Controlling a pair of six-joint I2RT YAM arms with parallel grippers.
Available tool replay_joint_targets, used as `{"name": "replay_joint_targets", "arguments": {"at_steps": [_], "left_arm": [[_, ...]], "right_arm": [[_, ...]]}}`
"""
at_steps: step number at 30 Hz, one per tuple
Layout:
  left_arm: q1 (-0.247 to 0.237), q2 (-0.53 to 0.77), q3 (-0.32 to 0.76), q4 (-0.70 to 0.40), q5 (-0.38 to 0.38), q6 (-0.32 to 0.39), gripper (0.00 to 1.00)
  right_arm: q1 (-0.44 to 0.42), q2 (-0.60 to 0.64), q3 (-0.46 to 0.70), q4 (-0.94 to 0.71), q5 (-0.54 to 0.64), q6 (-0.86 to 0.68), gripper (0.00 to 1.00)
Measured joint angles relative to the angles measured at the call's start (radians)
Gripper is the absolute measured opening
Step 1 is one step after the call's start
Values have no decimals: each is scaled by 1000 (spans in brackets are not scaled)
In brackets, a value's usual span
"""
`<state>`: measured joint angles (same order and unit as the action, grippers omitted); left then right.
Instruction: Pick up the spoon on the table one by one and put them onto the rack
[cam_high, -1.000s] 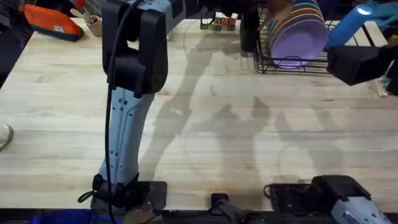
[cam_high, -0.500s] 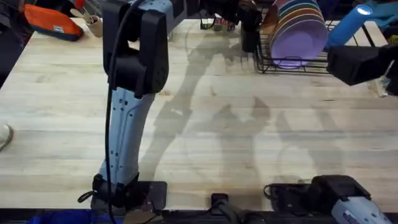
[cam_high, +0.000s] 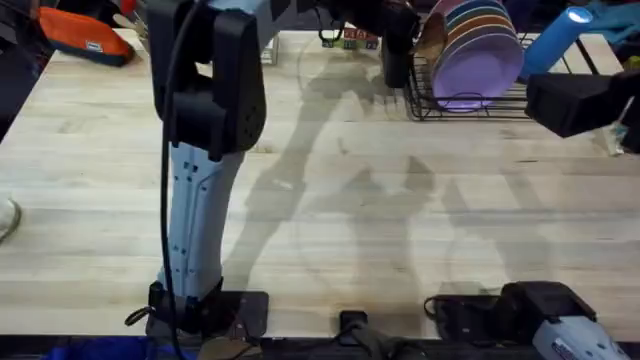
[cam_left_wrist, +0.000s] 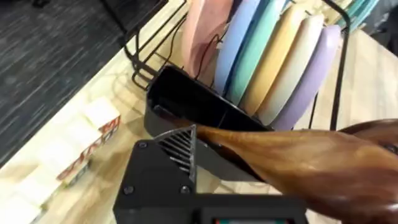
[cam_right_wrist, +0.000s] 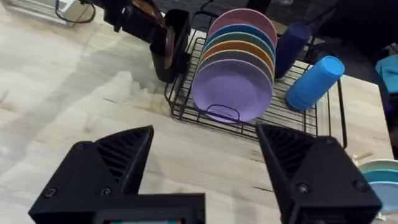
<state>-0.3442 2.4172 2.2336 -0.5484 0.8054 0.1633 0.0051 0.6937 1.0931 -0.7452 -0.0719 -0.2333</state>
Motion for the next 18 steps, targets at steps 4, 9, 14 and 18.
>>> {"name": "replay_joint_targets", "arguments": {"at_steps": [4,9,14,18], "left_arm": [[24,-28,-8,-43,-33,-8,995],[74,-72,-14,-72,-57,-14,995],[101,-140,-14,-115,-70,-15,995],[102,-188,-14,-171,-71,-15,995]], "right_arm": [[0,0,0,0,0,0,993],[0,0,0,0,0,0,993],[0,0,0,0,0,0,993],[0,0,0,0,0,0,993]]}}
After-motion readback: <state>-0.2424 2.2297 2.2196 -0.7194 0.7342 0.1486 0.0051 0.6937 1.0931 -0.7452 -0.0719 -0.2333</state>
